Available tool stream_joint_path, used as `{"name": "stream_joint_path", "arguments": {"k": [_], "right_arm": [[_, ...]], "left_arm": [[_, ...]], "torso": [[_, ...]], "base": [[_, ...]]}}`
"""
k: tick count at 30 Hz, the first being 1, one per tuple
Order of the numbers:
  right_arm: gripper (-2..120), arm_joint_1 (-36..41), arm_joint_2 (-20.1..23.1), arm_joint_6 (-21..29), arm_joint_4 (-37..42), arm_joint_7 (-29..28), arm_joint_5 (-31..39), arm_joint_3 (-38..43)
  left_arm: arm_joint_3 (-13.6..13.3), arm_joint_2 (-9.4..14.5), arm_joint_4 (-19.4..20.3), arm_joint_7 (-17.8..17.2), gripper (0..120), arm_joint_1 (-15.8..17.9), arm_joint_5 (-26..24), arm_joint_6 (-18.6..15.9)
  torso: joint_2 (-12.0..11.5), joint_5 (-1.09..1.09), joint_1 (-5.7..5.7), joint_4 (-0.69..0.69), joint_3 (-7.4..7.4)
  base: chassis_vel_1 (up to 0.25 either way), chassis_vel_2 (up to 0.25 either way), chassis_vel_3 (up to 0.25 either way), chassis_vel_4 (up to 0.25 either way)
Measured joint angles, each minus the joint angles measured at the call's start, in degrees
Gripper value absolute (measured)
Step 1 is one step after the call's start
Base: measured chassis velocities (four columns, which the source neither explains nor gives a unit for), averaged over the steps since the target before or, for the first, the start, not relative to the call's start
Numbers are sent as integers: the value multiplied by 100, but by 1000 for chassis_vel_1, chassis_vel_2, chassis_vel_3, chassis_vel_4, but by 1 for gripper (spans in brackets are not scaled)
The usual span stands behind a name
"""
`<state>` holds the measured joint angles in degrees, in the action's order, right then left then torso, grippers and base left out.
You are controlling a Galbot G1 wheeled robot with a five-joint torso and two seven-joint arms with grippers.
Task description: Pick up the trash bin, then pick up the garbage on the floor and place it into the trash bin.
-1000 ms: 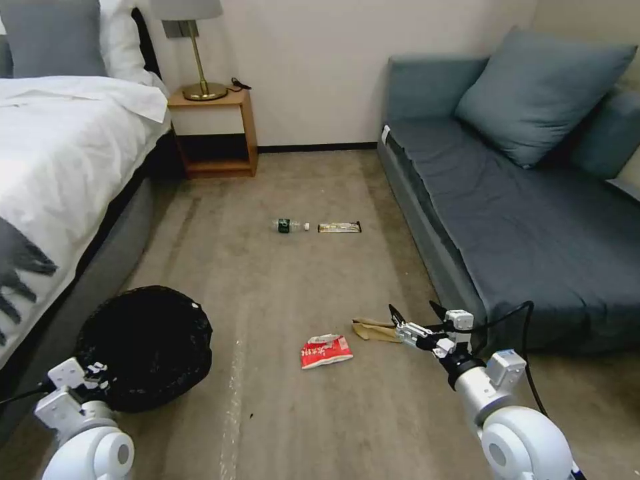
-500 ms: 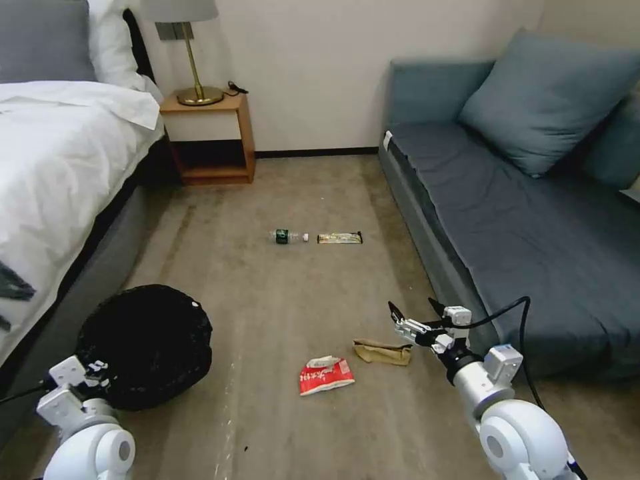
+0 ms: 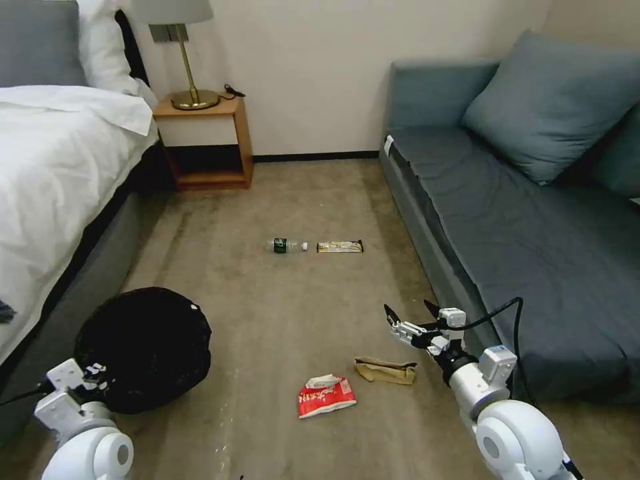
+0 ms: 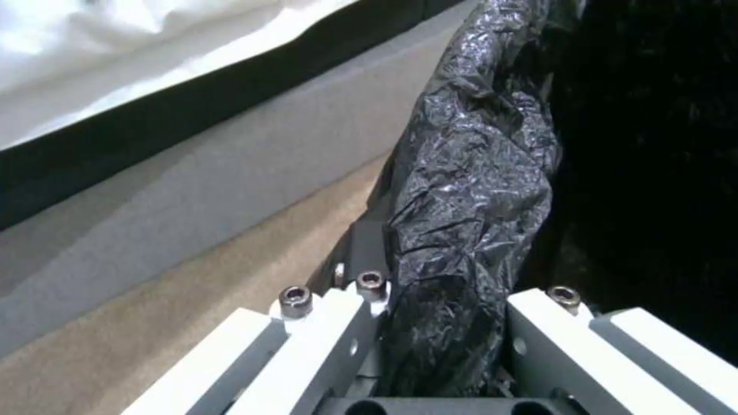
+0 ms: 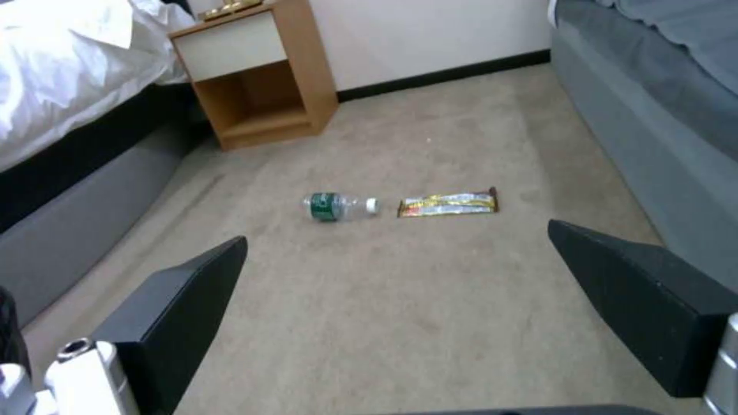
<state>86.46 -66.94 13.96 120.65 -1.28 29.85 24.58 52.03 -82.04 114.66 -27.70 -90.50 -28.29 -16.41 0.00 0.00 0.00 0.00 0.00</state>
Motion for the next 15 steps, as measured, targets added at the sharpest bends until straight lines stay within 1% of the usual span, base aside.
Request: {"name": "stream_joint_path", "arguments": {"k": [4,7,8,9,11,12,13,15], "right_arm": [[100,-121,125,147,-45,25,-23,-125],[100,-256,251,296,-133,93,-137,-214],[100,-464,417,428,-290,169,-257,-355],[100,-464,417,428,-290,169,-257,-355],[100,-894,744,577,-575,321,-424,-676],[100,-1012,831,608,-650,373,-457,-763],[100,-1012,831,608,-650,373,-457,-763],[100,-1590,1221,856,-969,701,-742,-1201]], "left_arm": [[10,-28,4,24,4,-7,6,26],[11,-31,7,40,4,-14,11,37],[17,-31,8,61,4,-35,19,53],[17,-31,8,61,4,-35,19,53],[45,-10,8,99,4,-73,30,76],[55,-2,10,110,4,-83,31,82],[55,-2,10,110,4,-83,31,82],[98,28,17,166,4,-118,37,99]], "torso": [[0,0,0,-1,0],[0,0,0,-2,0],[0,1,0,-2,0],[0,1,0,-2,0],[0,0,0,0,0],[0,0,0,-1,0],[0,0,0,-1,0],[0,2,0,0,0]], "base": [[-74,65,57,-78],[0,0,0,0],[0,0,0,0],[0,0,0,0],[0,0,0,0],[0,0,0,0],[0,0,0,0],[0,0,0,0]]}}
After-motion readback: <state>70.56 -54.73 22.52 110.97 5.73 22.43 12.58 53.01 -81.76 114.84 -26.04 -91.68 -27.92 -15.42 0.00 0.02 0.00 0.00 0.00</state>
